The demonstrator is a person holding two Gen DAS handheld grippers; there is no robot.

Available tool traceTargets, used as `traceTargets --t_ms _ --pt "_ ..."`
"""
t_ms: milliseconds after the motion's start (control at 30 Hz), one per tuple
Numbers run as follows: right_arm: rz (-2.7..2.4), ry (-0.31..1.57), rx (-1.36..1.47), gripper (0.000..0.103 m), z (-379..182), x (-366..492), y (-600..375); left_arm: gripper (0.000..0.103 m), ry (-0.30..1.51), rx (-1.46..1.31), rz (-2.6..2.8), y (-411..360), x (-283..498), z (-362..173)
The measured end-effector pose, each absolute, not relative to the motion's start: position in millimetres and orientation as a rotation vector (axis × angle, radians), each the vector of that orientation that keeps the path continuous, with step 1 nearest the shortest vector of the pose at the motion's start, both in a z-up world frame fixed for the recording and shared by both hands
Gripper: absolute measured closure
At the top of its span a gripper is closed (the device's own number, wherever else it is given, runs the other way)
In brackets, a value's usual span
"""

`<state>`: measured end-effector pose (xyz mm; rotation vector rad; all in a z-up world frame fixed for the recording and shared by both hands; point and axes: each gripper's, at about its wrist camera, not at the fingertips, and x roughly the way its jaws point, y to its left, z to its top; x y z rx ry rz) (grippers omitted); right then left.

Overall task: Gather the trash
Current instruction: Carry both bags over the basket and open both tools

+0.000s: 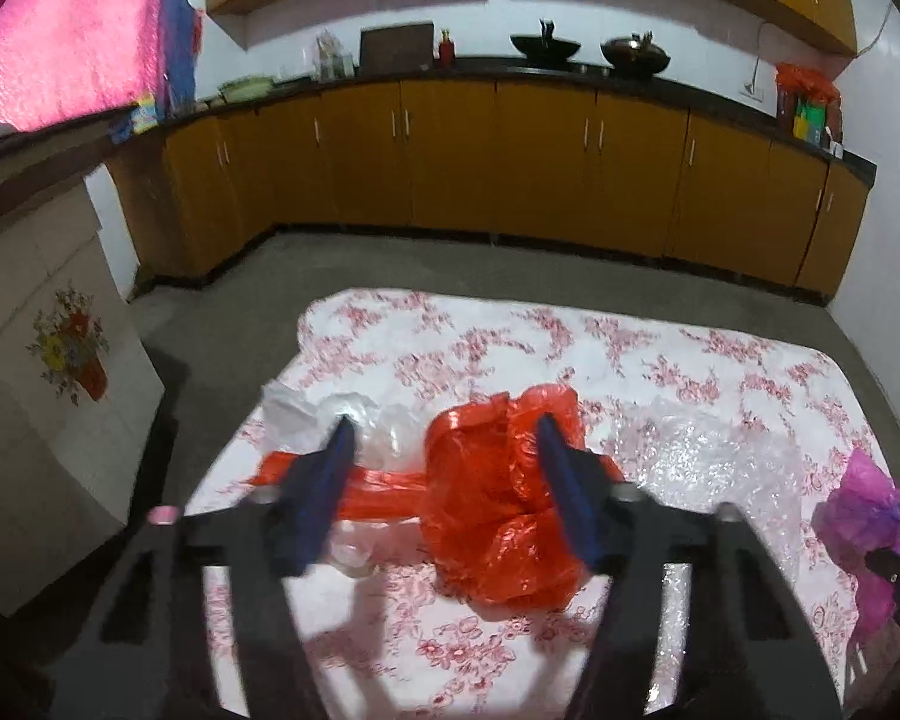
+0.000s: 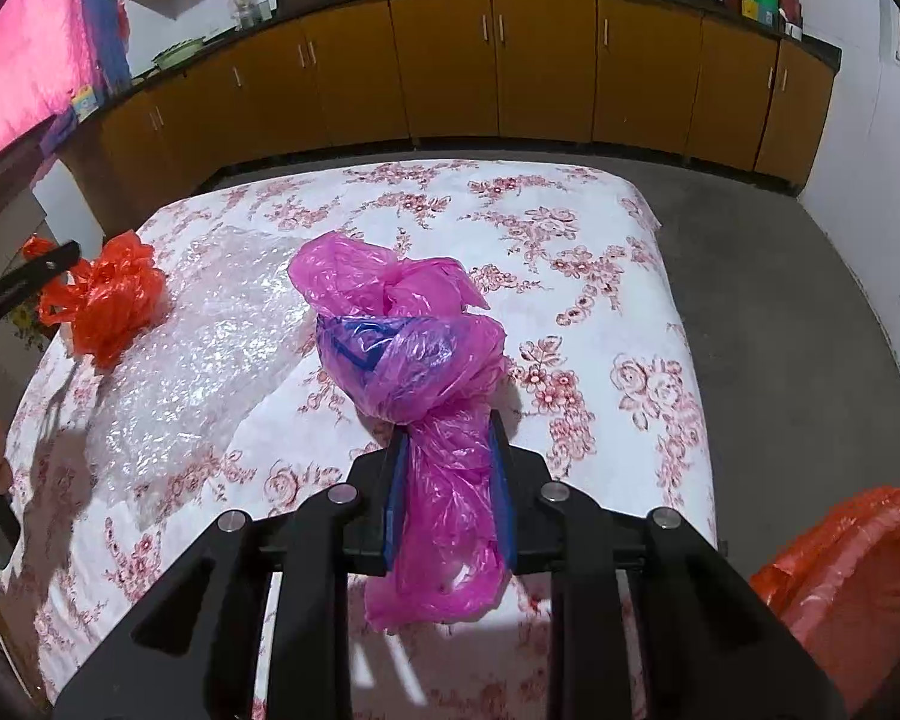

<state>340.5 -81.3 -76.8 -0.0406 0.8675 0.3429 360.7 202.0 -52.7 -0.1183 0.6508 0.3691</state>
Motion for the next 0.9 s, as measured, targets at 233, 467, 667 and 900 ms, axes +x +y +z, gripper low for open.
traceTargets --t_ms 233,467,667,900 --pt "0.332 0.837 -0.009 0.078 -60.5 322.7 -96.0 0.099 0.635 -0.152 0.302 199.1 348.0 -40.9" --pt "0.317 0.783 0.052 0.078 -32.4 292.5 -112.9 0.099 0.559 -0.152 0.222 174.2 301.7 3.1" --pt "0.289 0.738 0.076 0.078 -3.7 260.6 -134.6 0.099 0.535 -0.146 0.138 144.4 265.2 33.6" --pt "0.21 0.692 0.111 0.078 23.4 221.0 -171.9 0.099 0.518 -0.128 0.007 93.0 236.9 55.8"
